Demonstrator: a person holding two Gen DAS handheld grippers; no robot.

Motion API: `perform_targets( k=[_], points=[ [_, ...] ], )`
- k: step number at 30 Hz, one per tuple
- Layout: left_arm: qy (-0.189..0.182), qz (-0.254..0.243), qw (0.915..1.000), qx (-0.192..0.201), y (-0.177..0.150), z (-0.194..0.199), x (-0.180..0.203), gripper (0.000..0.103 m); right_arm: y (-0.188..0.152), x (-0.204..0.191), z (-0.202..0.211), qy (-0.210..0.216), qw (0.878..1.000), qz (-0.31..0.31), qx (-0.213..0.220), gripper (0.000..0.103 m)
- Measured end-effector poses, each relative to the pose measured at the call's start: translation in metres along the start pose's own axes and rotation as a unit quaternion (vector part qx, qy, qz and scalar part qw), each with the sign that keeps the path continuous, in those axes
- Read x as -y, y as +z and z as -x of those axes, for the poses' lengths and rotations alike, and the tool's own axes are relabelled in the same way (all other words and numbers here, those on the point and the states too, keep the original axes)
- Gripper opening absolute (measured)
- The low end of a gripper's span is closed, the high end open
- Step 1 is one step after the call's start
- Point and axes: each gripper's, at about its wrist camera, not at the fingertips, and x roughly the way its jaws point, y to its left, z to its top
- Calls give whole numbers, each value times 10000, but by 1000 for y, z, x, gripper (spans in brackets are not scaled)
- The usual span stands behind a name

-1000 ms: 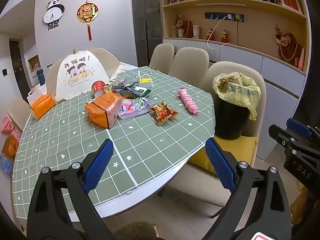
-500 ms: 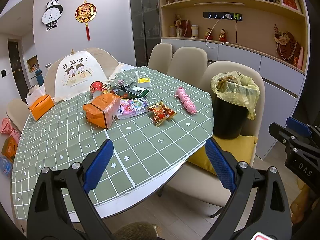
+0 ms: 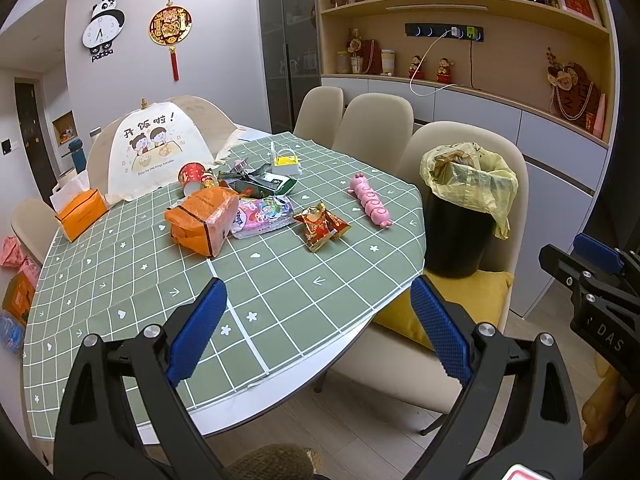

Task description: Collect trash

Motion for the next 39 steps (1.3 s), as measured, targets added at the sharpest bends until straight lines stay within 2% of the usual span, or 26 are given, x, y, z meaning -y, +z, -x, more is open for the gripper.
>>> perform_targets(
  k=[39],
  points=[
    [-20,46,10000,-27,-2,0,0,89,-1,-4,-2,59,10000,8,-47,57]
  ],
)
